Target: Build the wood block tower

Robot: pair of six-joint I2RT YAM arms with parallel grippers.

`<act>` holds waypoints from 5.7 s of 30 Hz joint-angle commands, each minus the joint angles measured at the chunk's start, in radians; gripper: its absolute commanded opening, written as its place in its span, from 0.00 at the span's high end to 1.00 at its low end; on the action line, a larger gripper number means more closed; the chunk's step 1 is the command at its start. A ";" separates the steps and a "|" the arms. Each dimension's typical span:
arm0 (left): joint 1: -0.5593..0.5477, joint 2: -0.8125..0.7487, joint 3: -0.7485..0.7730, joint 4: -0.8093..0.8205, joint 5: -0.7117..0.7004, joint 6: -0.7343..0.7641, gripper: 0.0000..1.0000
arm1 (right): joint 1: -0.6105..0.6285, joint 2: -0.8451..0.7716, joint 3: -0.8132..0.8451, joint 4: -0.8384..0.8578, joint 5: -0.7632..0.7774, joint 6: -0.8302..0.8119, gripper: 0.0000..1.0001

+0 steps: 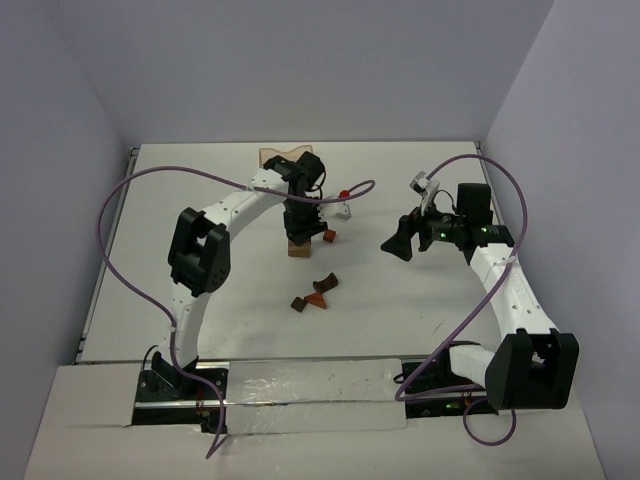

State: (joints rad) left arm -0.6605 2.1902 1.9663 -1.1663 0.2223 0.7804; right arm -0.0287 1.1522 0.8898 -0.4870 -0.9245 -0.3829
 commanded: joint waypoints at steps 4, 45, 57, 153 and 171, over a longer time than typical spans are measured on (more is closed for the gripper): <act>-0.008 0.002 0.025 -0.010 0.028 0.011 0.16 | 0.010 -0.002 0.017 0.025 0.001 -0.007 0.00; 0.852 -0.898 -0.678 0.597 0.994 -0.412 0.01 | 0.681 0.242 0.112 -0.021 0.464 -0.323 0.20; 0.851 -0.934 -0.740 0.478 0.993 -0.241 0.01 | 0.692 0.474 0.230 -0.035 0.544 -0.573 0.22; 0.425 -1.153 -0.916 0.551 0.427 -0.061 0.01 | 0.808 0.183 0.129 -0.276 0.092 -0.228 0.94; -0.084 -1.330 -1.038 0.694 -0.018 0.244 0.01 | 0.531 0.330 0.185 -0.506 -0.461 -0.273 1.00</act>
State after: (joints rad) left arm -0.6464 0.8806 1.0080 -0.6023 0.3622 0.8986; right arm 0.5416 1.4160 1.0124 -0.8217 -1.2160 -0.5345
